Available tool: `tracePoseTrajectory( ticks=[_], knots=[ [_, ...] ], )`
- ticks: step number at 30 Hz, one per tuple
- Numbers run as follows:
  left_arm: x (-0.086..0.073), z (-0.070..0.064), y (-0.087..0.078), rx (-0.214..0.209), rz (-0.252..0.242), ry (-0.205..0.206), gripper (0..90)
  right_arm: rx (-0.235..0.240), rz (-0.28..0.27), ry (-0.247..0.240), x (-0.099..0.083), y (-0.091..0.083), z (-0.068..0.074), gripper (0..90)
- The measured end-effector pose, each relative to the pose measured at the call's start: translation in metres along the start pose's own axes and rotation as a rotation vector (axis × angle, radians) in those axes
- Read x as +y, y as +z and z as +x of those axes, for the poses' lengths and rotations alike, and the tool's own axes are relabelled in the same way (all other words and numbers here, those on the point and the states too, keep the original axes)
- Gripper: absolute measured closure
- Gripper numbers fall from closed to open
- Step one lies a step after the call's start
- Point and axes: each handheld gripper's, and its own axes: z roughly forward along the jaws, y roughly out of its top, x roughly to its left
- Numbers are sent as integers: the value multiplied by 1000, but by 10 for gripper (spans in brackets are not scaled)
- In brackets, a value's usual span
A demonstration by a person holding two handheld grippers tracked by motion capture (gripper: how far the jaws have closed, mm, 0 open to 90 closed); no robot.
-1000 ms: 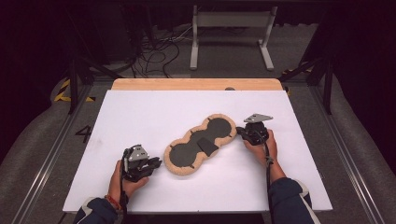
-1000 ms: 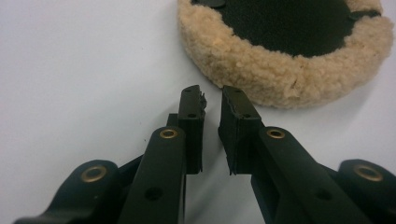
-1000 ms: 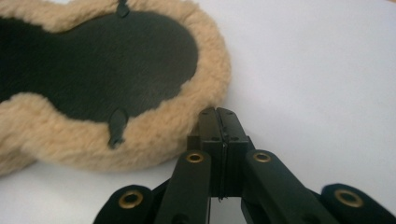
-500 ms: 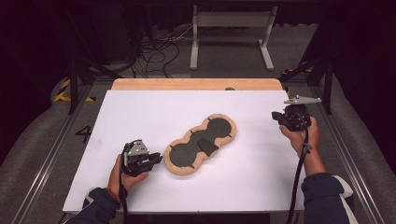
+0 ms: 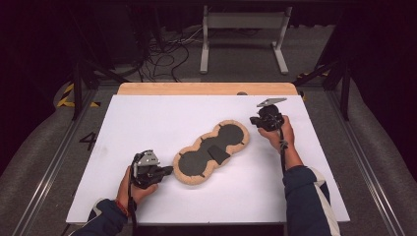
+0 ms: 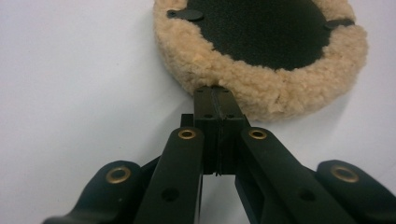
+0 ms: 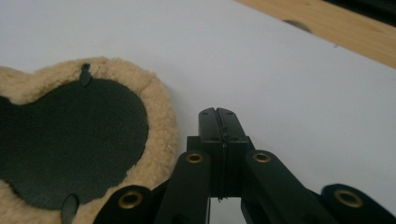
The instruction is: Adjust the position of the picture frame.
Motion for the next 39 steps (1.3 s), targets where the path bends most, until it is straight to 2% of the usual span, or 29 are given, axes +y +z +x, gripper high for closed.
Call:
tracePoseTrajectory(
  ticks=[2, 5, 7, 9, 12, 19, 21, 26, 27, 29, 31, 33, 35, 37, 39],
  knots=[
    [1, 1, 2, 2, 7, -12, 898, 18, 15, -1, 0, 11, 2, 900],
    [1, 1, 2, 5, 11, -14, 897, 71, 39, -31, 2, 22, 6, 900],
    [1, 0, 1, -3, 21, -1, 899, 68, 68, -62, 1, 26, 9, 900],
    [0, -3, -4, -17, 38, 23, 899, 77, 59, -73, 0, 26, 7, 900],
    [-4, -10, -6, -45, 48, 21, 875, 60, 100, -104, -1, 30, 10, 900],
    [-3, -12, -3, -49, 42, 19, 870, 71, 107, -106, -4, 27, 9, 900],
    [-4, -12, -3, -48, 37, 9, 869, 90, 110, -109, -6, 24, 7, 900],
    [-2, -15, -4, -17, 54, 38, 867, 154, 128, -151, -16, 13, 2, 900],
    [-2, -16, -5, -12, 54, 28, 862, 156, 134, -163, -18, 12, 2, 900],
    [-3, -15, -5, -13, 46, 24, 859, 135, 125, -162, -17, 12, 4, 900],
    [-3, -15, -5, -11, 42, 15, 860, 103, 89, -129, -15, 15, 5, 900],
    [-3, -15, -6, -19, 51, 23, 874, 82, 67, -111, -14, 19, 6, 900],
    [-4, -18, -6, -46, 56, 17, 881, 76, 19, -60, -14, 24, 5, 900],
    [-5, -20, -7, -49, 55, 21, 859, 80, -2, -33, -13, 29, 4, 900],
    [-5, -20, -5, -49, 42, -2, 835, 92, -12, -25, -13, 33, 5, 900]
  ],
)
